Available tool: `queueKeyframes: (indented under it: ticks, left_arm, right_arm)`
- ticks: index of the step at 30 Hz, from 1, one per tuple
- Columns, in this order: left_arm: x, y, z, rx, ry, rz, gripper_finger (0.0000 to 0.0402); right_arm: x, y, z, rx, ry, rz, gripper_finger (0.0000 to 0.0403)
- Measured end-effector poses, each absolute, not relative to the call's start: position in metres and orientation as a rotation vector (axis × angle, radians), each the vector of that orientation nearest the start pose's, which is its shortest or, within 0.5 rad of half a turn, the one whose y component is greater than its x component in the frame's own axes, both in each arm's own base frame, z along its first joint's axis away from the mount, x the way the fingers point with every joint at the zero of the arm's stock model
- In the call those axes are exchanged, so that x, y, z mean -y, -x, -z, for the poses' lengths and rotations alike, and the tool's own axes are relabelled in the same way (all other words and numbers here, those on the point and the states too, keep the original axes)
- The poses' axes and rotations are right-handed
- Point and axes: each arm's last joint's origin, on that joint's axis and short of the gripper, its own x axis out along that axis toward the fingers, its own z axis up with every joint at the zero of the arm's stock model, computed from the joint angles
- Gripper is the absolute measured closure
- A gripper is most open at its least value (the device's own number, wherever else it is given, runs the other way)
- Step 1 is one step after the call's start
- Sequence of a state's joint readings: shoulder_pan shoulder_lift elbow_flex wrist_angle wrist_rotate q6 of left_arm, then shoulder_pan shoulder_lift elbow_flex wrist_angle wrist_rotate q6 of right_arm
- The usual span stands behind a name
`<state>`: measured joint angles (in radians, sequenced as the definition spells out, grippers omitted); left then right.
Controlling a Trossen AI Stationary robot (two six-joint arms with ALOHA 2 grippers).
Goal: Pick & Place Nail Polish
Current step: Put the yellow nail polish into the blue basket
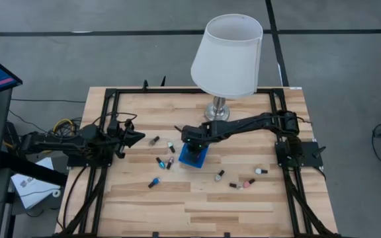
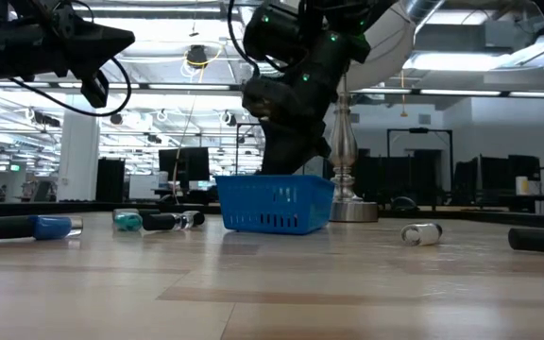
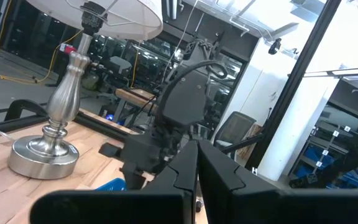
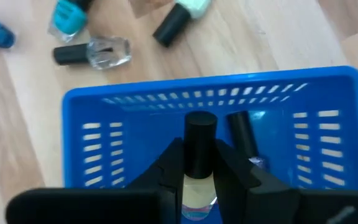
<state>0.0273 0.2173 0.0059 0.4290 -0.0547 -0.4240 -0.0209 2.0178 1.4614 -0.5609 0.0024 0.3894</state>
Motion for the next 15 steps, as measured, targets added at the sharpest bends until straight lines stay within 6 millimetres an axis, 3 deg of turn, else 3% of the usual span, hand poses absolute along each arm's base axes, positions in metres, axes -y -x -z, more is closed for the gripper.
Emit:
queueKeyframes:
  ticks: [6,15]
  left_arm:
    - [-0.0046,-0.1086,-0.1885,0.232,0.425,-0.035,0.0394]
    - [-0.0045,-0.1086,-0.1885,0.231,0.425,-0.034,0.0394]
  right_arm:
    - [0.0094,-0.4136,-0.1693,-1.098,-0.356,0.243,0.034]
    - [0.0135,-0.4135,-0.1696,-1.098,-0.367,0.251,0.0289]
